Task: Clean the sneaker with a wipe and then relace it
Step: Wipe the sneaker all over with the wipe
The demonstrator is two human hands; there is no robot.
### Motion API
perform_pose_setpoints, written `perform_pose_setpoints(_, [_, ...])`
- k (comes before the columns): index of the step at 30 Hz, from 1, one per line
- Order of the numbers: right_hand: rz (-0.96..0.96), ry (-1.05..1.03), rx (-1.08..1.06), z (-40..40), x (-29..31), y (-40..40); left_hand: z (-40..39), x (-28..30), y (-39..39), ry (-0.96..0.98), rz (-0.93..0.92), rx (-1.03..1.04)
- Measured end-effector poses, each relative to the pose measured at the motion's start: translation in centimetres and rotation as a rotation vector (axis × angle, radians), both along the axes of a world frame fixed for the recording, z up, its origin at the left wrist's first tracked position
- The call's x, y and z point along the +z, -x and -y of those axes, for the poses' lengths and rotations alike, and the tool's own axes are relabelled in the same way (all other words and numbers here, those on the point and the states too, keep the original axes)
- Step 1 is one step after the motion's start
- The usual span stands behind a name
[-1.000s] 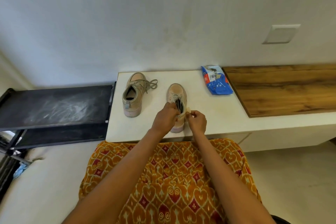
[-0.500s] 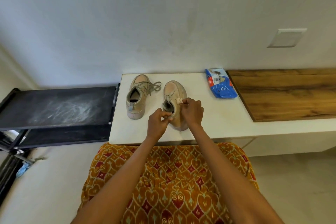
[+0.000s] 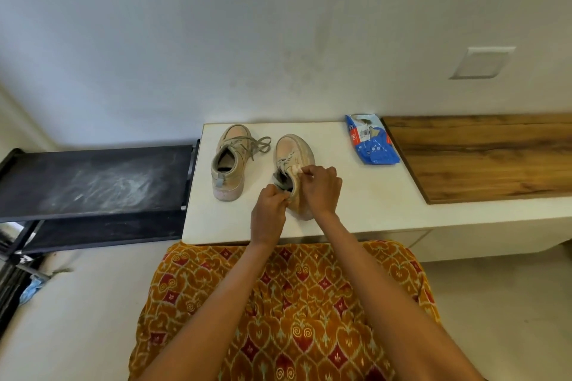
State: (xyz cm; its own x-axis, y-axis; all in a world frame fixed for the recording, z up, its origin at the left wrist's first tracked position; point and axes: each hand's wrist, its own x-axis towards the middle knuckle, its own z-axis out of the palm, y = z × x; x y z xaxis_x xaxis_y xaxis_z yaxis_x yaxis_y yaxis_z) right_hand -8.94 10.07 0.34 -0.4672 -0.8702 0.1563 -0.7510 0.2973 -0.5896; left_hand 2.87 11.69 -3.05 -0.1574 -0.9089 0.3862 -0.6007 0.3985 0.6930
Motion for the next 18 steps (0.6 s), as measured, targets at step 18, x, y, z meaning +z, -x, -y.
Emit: perform_pose_setpoints(18, [-0.278, 0.073, 0.192, -2.0, -1.0, -2.6, 0.0, -2.1, -3.4, 0.123, 0.127, 0.035])
